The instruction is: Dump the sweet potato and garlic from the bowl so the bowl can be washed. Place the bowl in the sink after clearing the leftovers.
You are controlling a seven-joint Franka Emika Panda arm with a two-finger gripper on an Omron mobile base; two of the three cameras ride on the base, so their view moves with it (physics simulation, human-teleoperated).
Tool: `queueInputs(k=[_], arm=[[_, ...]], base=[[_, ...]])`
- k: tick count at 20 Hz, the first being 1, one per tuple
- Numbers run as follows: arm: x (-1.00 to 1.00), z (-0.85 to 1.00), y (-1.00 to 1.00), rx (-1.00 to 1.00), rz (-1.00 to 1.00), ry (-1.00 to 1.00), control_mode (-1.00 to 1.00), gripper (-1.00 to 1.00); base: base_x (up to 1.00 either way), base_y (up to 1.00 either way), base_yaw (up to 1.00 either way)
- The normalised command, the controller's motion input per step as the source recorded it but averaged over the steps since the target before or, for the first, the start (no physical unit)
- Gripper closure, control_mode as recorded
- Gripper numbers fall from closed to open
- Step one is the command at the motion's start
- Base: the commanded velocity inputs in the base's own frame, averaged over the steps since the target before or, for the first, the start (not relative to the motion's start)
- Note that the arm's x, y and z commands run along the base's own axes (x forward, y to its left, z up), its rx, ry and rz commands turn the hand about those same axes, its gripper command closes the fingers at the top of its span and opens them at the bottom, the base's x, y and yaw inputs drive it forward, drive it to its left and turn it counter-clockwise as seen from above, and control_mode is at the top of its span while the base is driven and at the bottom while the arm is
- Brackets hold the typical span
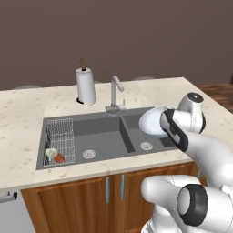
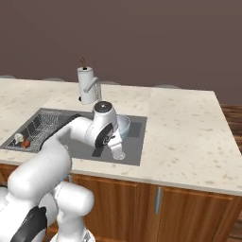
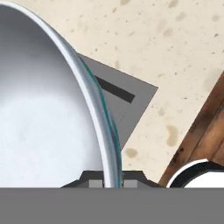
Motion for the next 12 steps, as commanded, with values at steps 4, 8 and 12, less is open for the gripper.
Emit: queueInputs(k=[4,8,12], arm=[[0.48,-0.06,0.00,0.00,-0.01,0.12,-1.00,1.00],[0.17,-0.32,0.00,0.00,0.00,0.13,-1.00,1.00],[0.10,-0.51,0.00,0.00,0.00,0.13,-1.00,1.00]], base=[[0.00,0.00,0.00],[0.00,0.00,0.00],[0.00,0.00,0.00]])
